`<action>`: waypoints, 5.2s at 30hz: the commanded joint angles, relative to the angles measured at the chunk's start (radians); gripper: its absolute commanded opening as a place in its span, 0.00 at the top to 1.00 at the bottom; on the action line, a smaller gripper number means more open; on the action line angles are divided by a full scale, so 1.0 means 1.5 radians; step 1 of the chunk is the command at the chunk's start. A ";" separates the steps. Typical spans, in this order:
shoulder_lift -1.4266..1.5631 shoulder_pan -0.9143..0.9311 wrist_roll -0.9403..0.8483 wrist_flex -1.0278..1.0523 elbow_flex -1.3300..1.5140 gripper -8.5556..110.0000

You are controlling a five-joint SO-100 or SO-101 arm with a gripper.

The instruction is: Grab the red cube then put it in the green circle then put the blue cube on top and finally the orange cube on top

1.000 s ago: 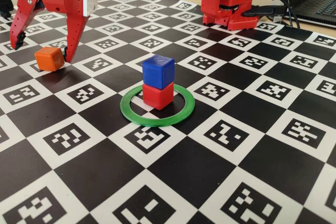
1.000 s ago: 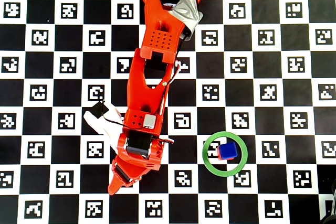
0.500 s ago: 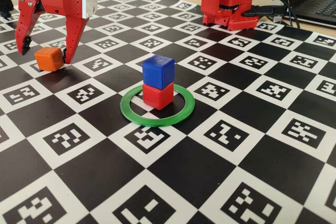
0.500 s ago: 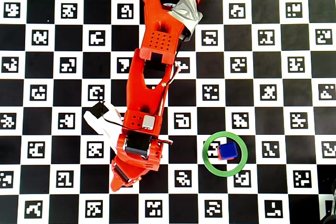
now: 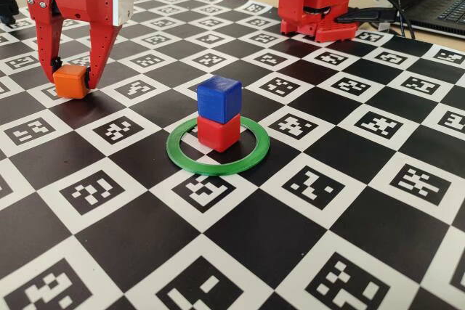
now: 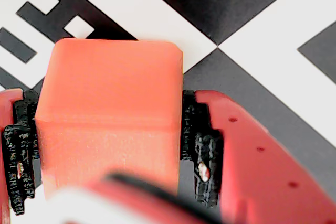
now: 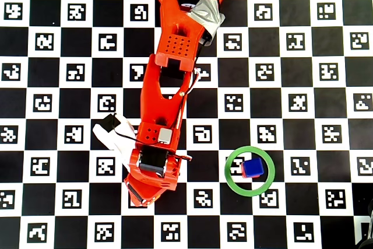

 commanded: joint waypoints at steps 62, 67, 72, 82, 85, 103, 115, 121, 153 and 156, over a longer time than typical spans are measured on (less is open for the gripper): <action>0.485 -0.360 -0.330 -0.001 0.379 0.84; 0.483 -0.360 -0.326 -0.008 0.390 0.84; 0.477 -0.359 -0.325 -0.008 0.391 0.84; 0.476 -0.358 -0.316 -0.007 0.395 0.83; 0.476 -0.358 -0.317 -0.009 0.398 0.83; 0.476 -0.355 -0.279 -0.011 0.407 0.61; 0.522 -0.359 -0.250 0.007 0.431 0.48; 0.639 -0.360 -0.242 0.043 0.452 0.47; 1.592 -0.093 -1.030 -0.198 1.476 0.98; 1.658 -0.117 -1.075 -0.219 1.573 0.98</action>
